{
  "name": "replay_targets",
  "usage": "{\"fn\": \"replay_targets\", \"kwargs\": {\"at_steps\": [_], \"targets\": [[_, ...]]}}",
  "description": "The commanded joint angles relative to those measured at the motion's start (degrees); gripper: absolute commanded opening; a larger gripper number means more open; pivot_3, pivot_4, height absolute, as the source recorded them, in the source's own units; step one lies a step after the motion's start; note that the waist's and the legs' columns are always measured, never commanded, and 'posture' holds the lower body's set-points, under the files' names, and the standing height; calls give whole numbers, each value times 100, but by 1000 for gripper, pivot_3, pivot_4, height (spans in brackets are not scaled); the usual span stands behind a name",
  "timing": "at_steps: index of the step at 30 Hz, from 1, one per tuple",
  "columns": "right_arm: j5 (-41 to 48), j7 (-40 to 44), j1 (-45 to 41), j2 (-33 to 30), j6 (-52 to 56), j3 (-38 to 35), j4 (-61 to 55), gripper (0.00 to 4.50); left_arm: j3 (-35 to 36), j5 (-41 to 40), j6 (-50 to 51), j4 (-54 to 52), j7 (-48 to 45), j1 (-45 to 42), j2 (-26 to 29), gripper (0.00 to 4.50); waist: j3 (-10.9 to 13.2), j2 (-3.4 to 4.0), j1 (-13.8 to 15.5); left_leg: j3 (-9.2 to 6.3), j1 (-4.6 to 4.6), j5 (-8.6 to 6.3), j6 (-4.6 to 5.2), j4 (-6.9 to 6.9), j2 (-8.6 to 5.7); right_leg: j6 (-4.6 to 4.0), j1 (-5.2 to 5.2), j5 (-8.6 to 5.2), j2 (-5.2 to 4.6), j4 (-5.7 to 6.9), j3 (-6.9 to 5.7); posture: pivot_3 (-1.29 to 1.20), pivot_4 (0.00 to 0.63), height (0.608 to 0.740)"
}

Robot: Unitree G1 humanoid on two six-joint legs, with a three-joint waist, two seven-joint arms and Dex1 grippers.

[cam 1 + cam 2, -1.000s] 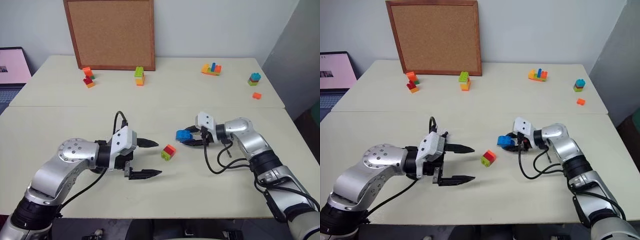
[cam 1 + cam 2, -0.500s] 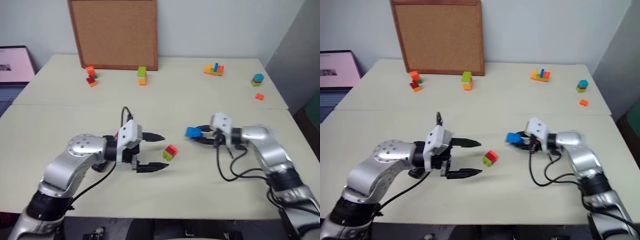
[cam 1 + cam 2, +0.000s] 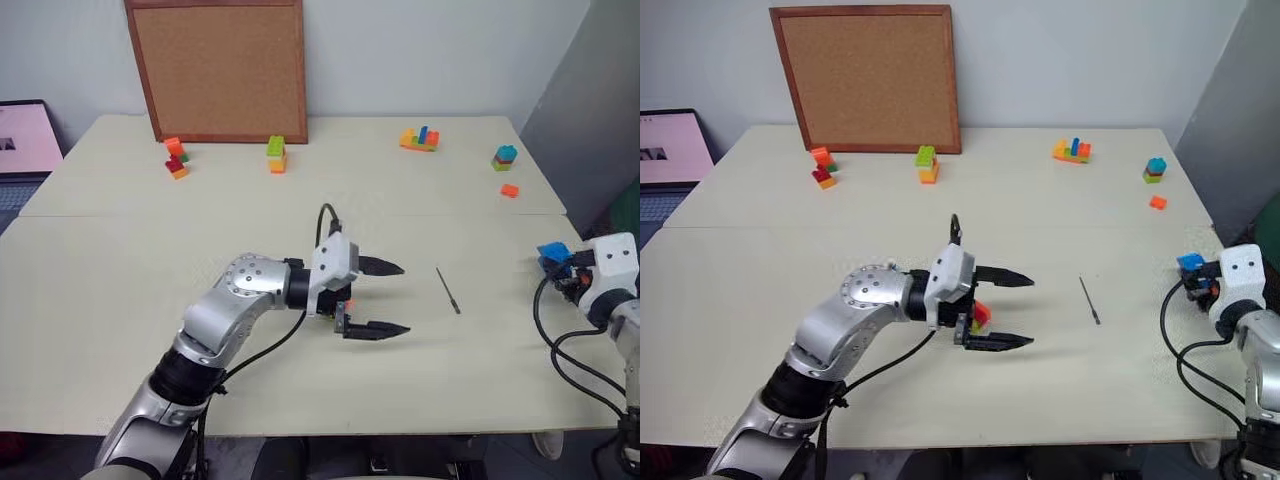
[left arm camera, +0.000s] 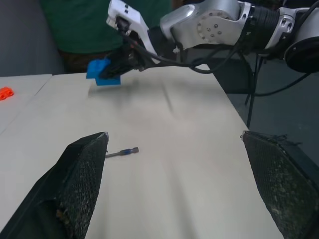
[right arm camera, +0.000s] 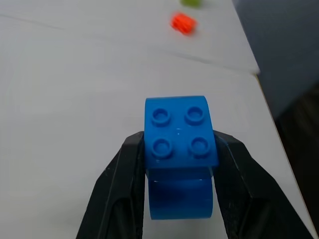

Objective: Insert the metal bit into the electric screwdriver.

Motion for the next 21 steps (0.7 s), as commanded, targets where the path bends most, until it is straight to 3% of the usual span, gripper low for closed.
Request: {"fn": "replay_targets", "kwargs": {"at_steps": [1, 4, 9, 16, 21], "targets": [[164, -261, -181, -28, 55, -226, 55, 1496, -14, 124, -252, 18, -57, -91, -69, 4500, -2, 5, -17, 1, 0, 0, 0, -1, 0, -1, 0, -1, 1, -2, 3, 0, 150, 740], [262, -396, -237, 37, 132, -275, 32, 1496, 18, 182, -297, 56, -28, -89, -98, 4500, -2, 5, -16, 3, -3, 0, 0, 0, -1, -1, 0, -3, 2, -7, 6, 0, 150, 740], [687, -572, -360, 163, 474, -550, -227, 2953, 69, 268, -335, 80, 38, -75, -111, 4500, -2, 5, -8, 10, -4, 0, 0, 1, -6, 1, 0, -3, 0, -10, 13, 0, 150, 740], [1263, -269, 10, -61, 701, -843, -1420, 4482, 314, 391, -307, 62, 222, -43, 68, 4500, 0, 9, -9, 8, -5, 0, 0, -1, -3, 1, -2, -3, 2, -10, 13, 0, 150, 740], [2040, 1186, 434, -776, 785, -72, -2946, 4482, 1014, 95, 165, -424, 245, 217, 754, 4500, 4, 16, -57, 6, -2, -1, 0, -4, -1, 2, -4, -4, 4, -10, 12, 0, 150, 740]]}}
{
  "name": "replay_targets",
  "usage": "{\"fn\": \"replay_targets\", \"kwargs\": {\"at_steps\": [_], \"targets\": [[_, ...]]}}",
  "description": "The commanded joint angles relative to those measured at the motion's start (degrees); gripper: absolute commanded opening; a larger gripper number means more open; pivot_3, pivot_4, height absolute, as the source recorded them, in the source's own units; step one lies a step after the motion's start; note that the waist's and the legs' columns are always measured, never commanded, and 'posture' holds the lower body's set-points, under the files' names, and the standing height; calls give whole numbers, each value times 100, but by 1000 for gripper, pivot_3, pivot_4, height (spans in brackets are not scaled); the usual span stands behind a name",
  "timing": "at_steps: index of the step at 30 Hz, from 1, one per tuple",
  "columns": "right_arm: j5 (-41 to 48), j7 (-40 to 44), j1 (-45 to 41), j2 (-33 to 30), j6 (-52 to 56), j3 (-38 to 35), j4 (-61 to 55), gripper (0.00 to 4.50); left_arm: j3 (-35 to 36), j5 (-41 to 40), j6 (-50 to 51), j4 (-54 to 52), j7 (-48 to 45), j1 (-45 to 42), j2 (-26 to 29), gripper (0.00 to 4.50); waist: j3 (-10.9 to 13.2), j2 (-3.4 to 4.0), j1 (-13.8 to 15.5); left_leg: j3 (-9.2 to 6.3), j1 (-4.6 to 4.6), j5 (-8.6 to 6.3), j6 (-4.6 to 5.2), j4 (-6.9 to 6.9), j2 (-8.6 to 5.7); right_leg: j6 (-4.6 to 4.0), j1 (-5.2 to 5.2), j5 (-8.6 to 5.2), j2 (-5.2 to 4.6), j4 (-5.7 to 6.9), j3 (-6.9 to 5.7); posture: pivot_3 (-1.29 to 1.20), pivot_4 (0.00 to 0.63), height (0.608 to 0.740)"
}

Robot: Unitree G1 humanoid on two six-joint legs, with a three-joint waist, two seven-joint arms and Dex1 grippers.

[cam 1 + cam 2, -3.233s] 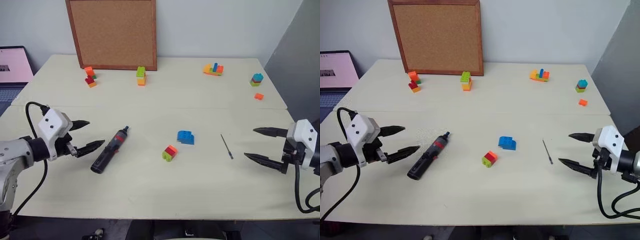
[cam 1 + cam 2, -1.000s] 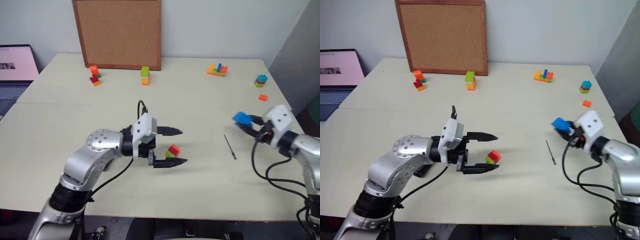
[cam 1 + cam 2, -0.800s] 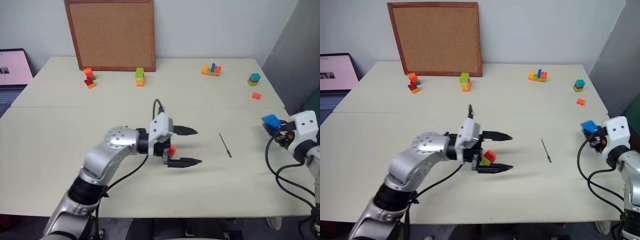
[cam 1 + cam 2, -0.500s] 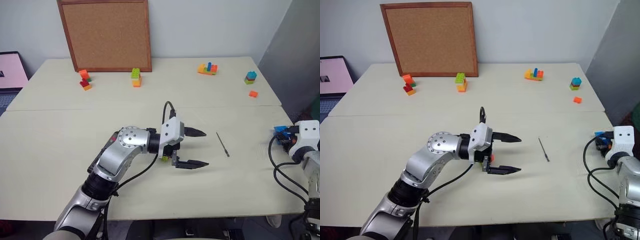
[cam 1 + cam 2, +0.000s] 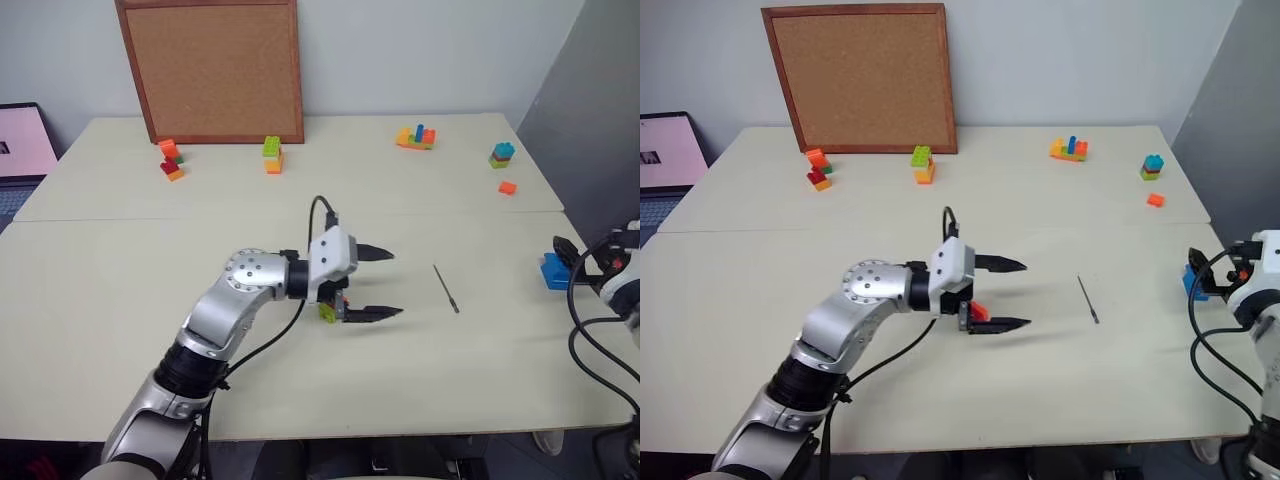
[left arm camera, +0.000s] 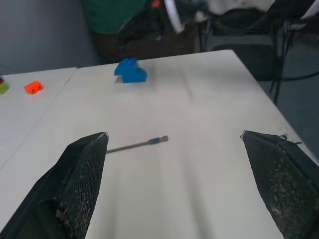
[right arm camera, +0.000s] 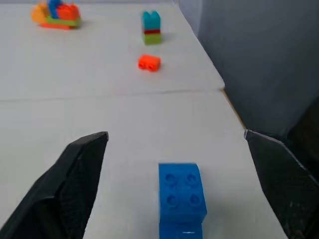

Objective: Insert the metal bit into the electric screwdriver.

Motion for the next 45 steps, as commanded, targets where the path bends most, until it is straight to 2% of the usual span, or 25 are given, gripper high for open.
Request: {"fn": "replay_targets", "kwargs": {"at_steps": [1, 6, 11, 16, 20, 26, 31, 34, 41, 45], "targets": [[750, 1034, 116, -465, 102, 534, -1267, 4482, 637, -299, 299, -524, -18, 192, 515, 4500, 1, 2, -44, -2, 2, 0, 0, -2, 4, 0, -1, 0, 0, 0, 2, 0, 150, 740], [670, 1709, -77, -804, 105, 2344, -1874, 4482, 1396, -469, 639, -1056, -643, 953, 2095, 4500, 7, -9, -66, -20, 5, 0, 0, -12, 17, -7, -3, -4, 1, -1, -18, 0, 150, 740], [304, 1532, -597, -246, 25, 3629, -1607, 4482, 1958, -571, 710, -1289, -902, 1680, 2964, 4500, 16, -22, 8, -20, -4, 0, -1, -10, 8, -8, -24, -5, -5, -7, -26, 0, 150, 740], [-270, 1111, -840, 681, -163, 4663, -1006, 4482, 2368, -730, 854, -1616, -926, 2406, 3237, 4500, 20, -29, 73, -22, -20, -1, -1, -11, 15, -6, -24, -5, -14, -32, -29, 0, 150, 740], [-683, 797, -1035, 1227, -248, 5070, -503, 4482, 2360, -642, 768, -1794, -861, 2719, 3320, 4500, 10, -45, 37, -20, -82, -1, -1, 4, 16, 1, -83, -4, -45, -19, -22, 0, 150, 740], [-821, 743, -1092, 1632, -191, 5319, -339, 4482, 2264, -680, 795, -1864, -808, 2660, 3270, 4500, 11, -45, 39, -25, -84, 0, -1, 3, 12, -1, -90, -5, -35, -4, -36, 0, 150, 740], [-1006, 812, -1258, 1731, -278, 5449, -46, 4482, 2181, -674, 779, -1850, -835, 2590, 3264, 4500, 11, -44, 38, -24, -78, 0, -1, 5, 8, -2, -89, -4, -33, 3, -37, 0, 150, 740], [-1088, 812, -1300, 1753, -311, 5458, 39, 4030, 2129, -654, 758, -1824, -827, 2537, 3258, 4500, 11, -44, 38, -25, -79, 0, -1, 5, 8, -3, -89, -4, -30, 3, -37, 0, 150, 740], [-1132, 849, -1248, 1807, -381, 5405, 24, 2111, 2127, -739, 784, -1804, -789, 2501, 3202, 4500, 11, -44, 38, -23, -79, 0, -1, 5, 9, -3, -90, -4, -25, 2, -34, 0, 150, 740], [-1089, 809, -1126, 1738, -417, 5202, -169, 2029, 2119, -853, 800, -1812, -743, 2380, 3092, 4500, 11, -44, 39, -25, -79, 0, -1, 6, 10, -3, -90, -4, -24, 4, -36, 0, 150, 740]]}}
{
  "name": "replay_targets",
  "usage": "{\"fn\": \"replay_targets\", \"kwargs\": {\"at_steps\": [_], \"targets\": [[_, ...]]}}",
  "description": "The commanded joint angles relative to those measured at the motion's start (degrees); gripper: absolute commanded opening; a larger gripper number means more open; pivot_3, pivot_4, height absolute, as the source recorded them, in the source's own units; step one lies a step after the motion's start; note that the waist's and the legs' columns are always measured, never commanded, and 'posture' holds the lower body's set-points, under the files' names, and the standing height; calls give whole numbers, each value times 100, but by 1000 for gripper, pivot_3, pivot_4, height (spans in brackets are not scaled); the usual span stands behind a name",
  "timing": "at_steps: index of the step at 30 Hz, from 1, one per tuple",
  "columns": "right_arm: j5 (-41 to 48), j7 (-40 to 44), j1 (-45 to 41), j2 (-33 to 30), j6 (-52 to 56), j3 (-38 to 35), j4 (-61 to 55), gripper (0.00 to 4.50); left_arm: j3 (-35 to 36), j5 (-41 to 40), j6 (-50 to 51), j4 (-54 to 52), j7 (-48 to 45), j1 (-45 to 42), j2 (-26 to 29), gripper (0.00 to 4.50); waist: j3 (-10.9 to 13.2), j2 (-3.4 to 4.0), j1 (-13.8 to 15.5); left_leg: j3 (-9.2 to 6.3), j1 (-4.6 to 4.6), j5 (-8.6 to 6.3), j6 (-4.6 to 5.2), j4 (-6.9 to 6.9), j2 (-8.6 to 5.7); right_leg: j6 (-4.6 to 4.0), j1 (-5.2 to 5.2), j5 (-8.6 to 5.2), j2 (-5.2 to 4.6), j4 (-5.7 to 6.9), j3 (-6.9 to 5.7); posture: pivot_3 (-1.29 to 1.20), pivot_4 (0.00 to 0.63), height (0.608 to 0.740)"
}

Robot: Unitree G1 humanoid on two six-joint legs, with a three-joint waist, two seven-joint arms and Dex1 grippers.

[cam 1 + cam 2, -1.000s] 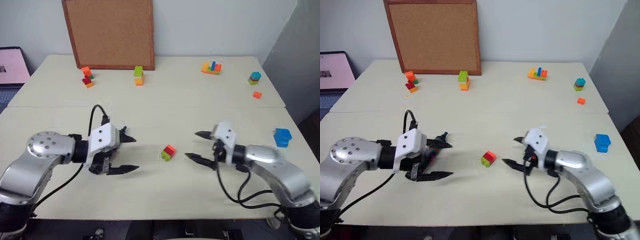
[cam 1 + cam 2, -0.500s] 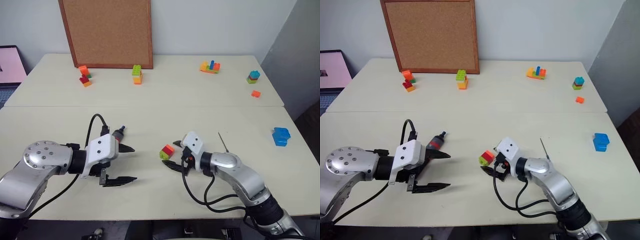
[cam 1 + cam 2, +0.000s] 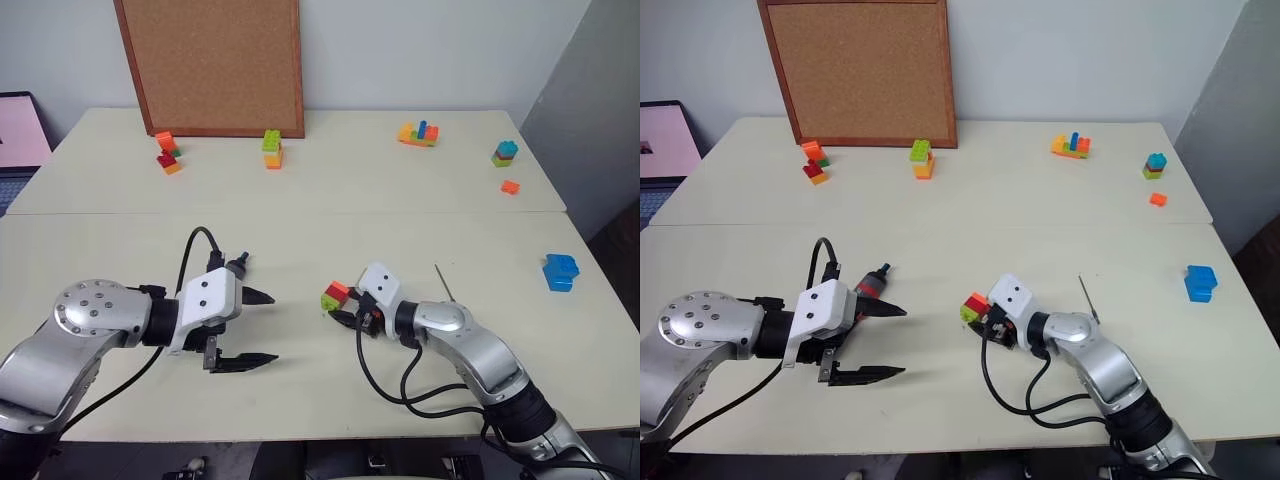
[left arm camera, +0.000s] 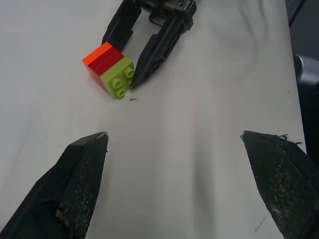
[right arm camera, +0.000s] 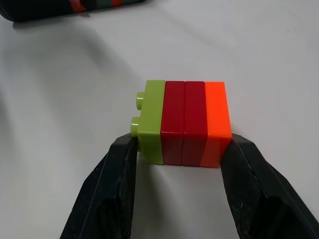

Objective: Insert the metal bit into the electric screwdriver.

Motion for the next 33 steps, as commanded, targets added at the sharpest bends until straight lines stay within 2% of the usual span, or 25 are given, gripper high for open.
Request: {"fn": "replay_targets", "kwargs": {"at_steps": [1, 4, 8, 10, 14, 22, 29, 30, 33], "targets": [[82, -27, 136, -93, -138, -403, -442, 2029, 14, -164, -22, -76, 114, -297, -167, 4500, 0, 0, 9, 0, 0, 0, 0, 0, 0, 0, 0, 0, 0, 0, 0, 0, 150, 740], [123, -63, 306, -307, -81, -797, -741, 2029, -117, -252, -5, -26, 237, -622, -453, 4500, 0, 0, 32, 0, -4, 0, 0, 6, -3, 1, 1, 0, 0, 0, -1, 0, 150, 740], [123, -216, 733, -932, 10, -1991, -1095, 2029, -671, -292, -2, 203, 487, -1417, -1248, 4500, -2, -1, 88, 2, -5, 0, 0, 11, -8, 5, 6, 3, -1, -2, 2, 0, 150, 740], [79, -305, 871, -1147, -5, -2413, -1091, 2029, -909, -232, -25, 308, 530, -1673, -1542, 4500, -2, -1, 172, 2, -9, 0, 0, 14, -16, 7, 7, 4, -1, -3, 0, 0, 150, 740], [-24, -682, 925, -1295, -35, -3096, -619, 2029, -1427, -28, -193, 584, 546, -2067, -2109, 4500, -5, -7, 101, 14, -9, 0, 1, 21, -22, 18, 10, 10, -2, -5, 16, 0, 150, 740], [-348, -1709, 31, -1113, -133, -3599, 1191, 2029, -2227, 465, -716, 1345, 488, -2680, -3016, 4500, -7, -3, -1, 9, -4, 2, 2, 11, -4, 4, 13, 15, 20, 12, 19, 0, 150, 740], [-204, -2085, -489, -969, -135, -3929, 1953, 2029, -2295, 603, -678, 1563, 706, -2847, -3396, 4500, -9, 2, -5, 16, -9, 4, 3, 13, -9, -3, 12, 22, 23, 6, 26, 0, 150, 740], [-199, -2090, -500, -966, -143, -3935, 1970, 2379, -2279, 585, -641, 1550, 754, -2839, -3436, 4500, -10, 3, -5, 16, -10, 4, 3, 13, -8, -4, 11, 22, 23, 5, 26, 0, 150, 740], [-111, -2073, -515, -898, -152, -3963, 1926, 2999, -2193, 535, -470, 1519, 899, -2805, -3508, 4500, -12, 6, -5, 17, -11, 4, 3, 13, -9, -4, 11, 22, 22, 4, 28, 0, 150, 740]]}}
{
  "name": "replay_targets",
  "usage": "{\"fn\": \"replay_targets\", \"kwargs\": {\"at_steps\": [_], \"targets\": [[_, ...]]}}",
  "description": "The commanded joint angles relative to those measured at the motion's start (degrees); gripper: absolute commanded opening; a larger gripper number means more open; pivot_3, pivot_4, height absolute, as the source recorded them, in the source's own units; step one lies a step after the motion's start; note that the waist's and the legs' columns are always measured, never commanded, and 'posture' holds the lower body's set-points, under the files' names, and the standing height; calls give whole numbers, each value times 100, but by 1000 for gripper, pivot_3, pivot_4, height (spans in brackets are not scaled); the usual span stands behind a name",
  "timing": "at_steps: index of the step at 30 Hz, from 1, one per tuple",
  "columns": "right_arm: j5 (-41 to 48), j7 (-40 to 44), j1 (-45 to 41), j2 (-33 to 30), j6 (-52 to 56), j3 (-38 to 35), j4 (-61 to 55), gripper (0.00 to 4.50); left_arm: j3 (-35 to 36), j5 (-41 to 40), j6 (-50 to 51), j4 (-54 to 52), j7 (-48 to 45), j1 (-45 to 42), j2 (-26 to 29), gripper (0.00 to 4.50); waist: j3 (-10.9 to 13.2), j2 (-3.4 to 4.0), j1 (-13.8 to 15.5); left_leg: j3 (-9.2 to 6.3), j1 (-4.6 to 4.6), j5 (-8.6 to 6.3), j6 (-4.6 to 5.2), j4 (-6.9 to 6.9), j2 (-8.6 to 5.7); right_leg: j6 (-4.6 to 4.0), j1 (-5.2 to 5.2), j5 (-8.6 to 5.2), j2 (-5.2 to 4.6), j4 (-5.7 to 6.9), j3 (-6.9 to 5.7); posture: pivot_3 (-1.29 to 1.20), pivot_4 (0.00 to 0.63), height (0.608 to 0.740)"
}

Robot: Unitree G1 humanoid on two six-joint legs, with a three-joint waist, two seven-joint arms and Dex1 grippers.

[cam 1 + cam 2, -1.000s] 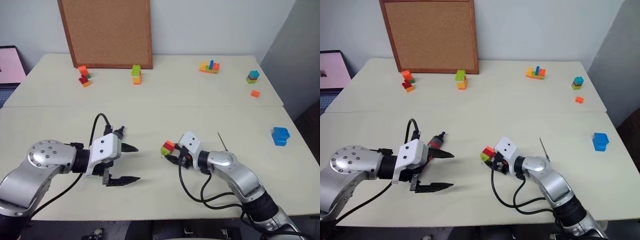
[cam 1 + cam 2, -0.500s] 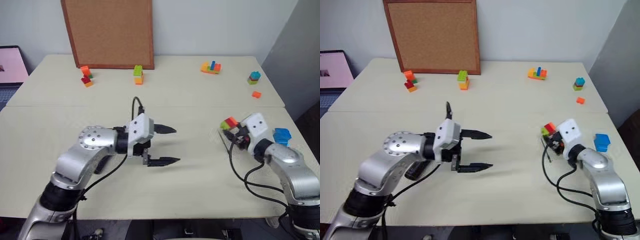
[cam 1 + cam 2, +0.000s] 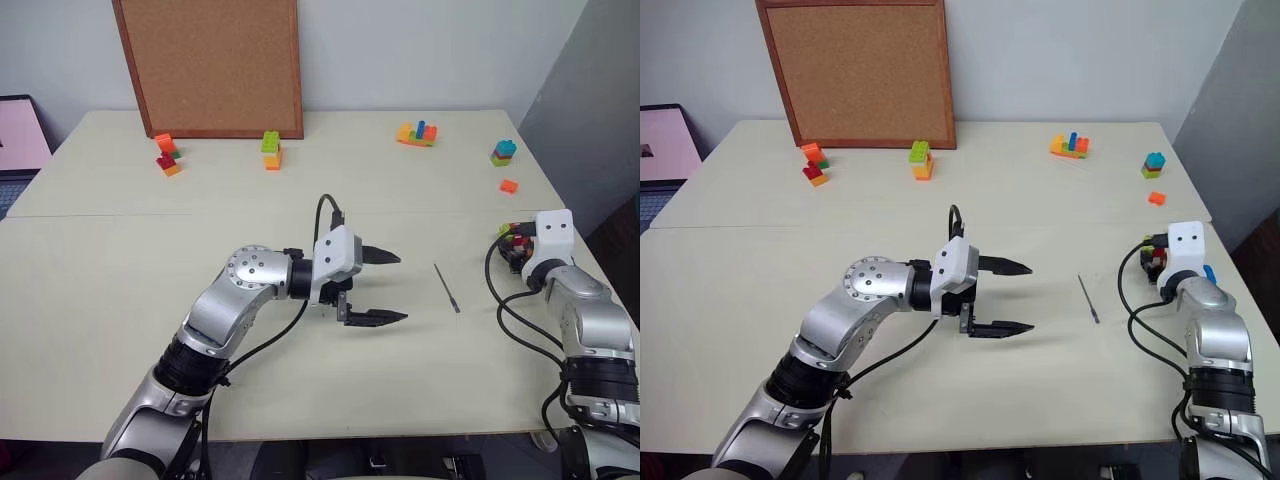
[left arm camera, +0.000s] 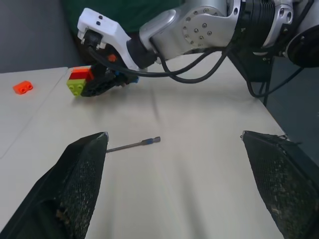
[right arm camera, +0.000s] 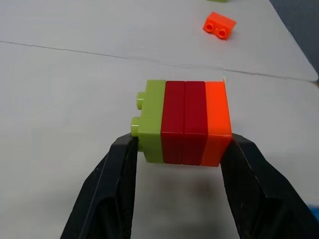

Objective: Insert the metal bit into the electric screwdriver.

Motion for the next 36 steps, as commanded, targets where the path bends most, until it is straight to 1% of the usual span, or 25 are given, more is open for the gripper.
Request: {"fn": "replay_targets", "kwargs": {"at_steps": [1, 3, 4, 5, 6, 7, 10, 13, 16, 18, 21, 23, 26, 28, 31, 32, 34, 36], "targets": [[128, -32, -95, 29, -65, -157, -218, 3333, 172, -119, 197, -138, 162, -39, -61, 4500, -1, 1, -1, 1, 1, 0, 0, 0, 0, 0, 0, 0, 0, 0, 2, 0, 150, 740], [129, -45, -52, 20, -46, -160, -382, 3691, 257, -121, 267, -142, 309, -36, -105, 4500, -1, 1, -1, 0, 1, 0, 0, 1, -1, 1, 1, 0, 0, 1, 1, 0, 150, 740], [128, -44, -9, -1, -32, -171, -499, 3988, 330, -143, 332, -142, 432, -49, -163, 4500, -1, 2, -1, 0, 2, 0, 0, 1, -1, 1, 1, 0, 0, 2, 1, 0, 150, 740], [130, -58, 52, -15, -16, -196, -657, 4138, 422, -159, 378, -131, 582, -70, -234, 4500, -2, 3, 0, 0, 2, 0, 0, 1, -1, 1, 1, 0, 0, 3, 0, 0, 150, 740], [129, -61, 109, -35, -3, -213, -800, 4413, 496, -199, 449, -131, 689, -90, -292, 4500, -2, 4, 3, -1, 2, 0, 0, 1, -1, 1, 1, 0, 0, 4, -1, 0, 150, 740], [110, -63, 178, -62, 7, -216, -955, 4475, 566, -241, 521, -145, 770, -102, -334, 4500, -3, 6, 9, -2, 2, 0, 0, 1, -1, 2, 1, 1, 0, 4, -2, 0, 150, 740], [72, 220, 665, -311, -81, -160, -1801, 4475, 709, -129, 582, -269, 1019, -97, -284, 4500, -6, 11, 15, -4, 0, 0, 0, 1, -1, 2, 0, 0, 0, 2, -4, 0, 150, 740], [353, 748, 1167, -518, -202, -208, -2564, 4475, 922, -71, 788, -475, 1282, -58, -88, 4500, -6, 11, 5, -4, 0, 0, 0, 0, 0, 3, 0, -1, 0, -1, -4, 0, 150, 740], [808, 1365, 1551, -696, -258, -273, -3232, 4475, 1152, 308, 1473, -787, 1803, -104, 463, 4500, -6, 13, -17, -5, 3, 0, 0, 0, 4, 4, 2, -1, 0, -2, -1, 0, 150, 740], [1088, 1709, 1614, -786, -312, -233, -3510, 4475, 1350, 216, 1843, -854, 1835, -88, 766, 4500, -6, 14, -31, -5, 10, 0, 0, -1, 5, 4, 2, -1, 0, 5, 2, 0, 150, 740], [1549, 2284, 1631, -952, -313, -87, -3841, 4475, 1729, -57, 2143, -836, 1683, -31, 1126, 4500, -6, 13, -20, -13, 23, 0, -1, -1, 7, 6, 4, 1, 2, 8, -10, 0, 150, 740], [1815, 2715, 1616, -1122, -261, 102, -4036, 4475, 1914, -105, 2835, -708, 1750, -153, 1486, 4500, -6, 13, -11, -14, 30, 0, -1, -1, 5, 8, 6, 2, 7, 7, -15, 0, 150, 740], [1963, 3076, 1494, -1285, -268, 398, -4071, 4475, 2054, -15, 3529, -423, 1971, -374, 1915, 4500, -5, 11, -11, -14, 29, 0, -1, 0, 2, 9, 6, 2, 7, 3, -14, 0, 150, 740], [1980, 3137, 1328, -1304, -262, 595, -4033, 4475, 1982, -44, 3700, -260, 1801, -487, 2235, 4500, -2, 5, -13, -14, 24, 0, -1, 1, -1, 10, 5, 3, 6, 0, -15, 0, 150, 740], [2043, 3313, 1119, -1302, -251, 871, -4034, 4475, 1898, -123, 4111, 78, 1667, -767, 2522, 4500, -2, 5, -1, -13, 20, 0, -1, 1, -2, 11, 4, 3, 3, -4, -15, 0, 150, 740], [2105, 3414, 1057, -1291, -241, 1006, -4087, 4475, 1854, -255, 4484, 287, 1554, -980, 2595, 4500, -1, 4, -1, -13, 16, 0, -1, 1, -2, 11, 2, 3, 2, -6, -16, 0, 150, 740], [2187, 3553, 995, -1266, -279, 1189, -4171, 4475, 1485, -263, 4849, 532, 1310, -1253, 2889, 4500, 2, -1, 5, -19, 10, 0, -1, 2, -1, 11, -2, 3, 3, -6, -24, 0, 150, 740], [2245, 3564, 947, -1218, -267, 1286, -4211, 4475, 1110, -209, 4990, 664, 1124, -1382, 3164, 4500, 2, -1, 3, -20, 8, 0, -1, 1, -2, 10, -4, 2, 3, -6, -25, 0, 150, 740]]}}
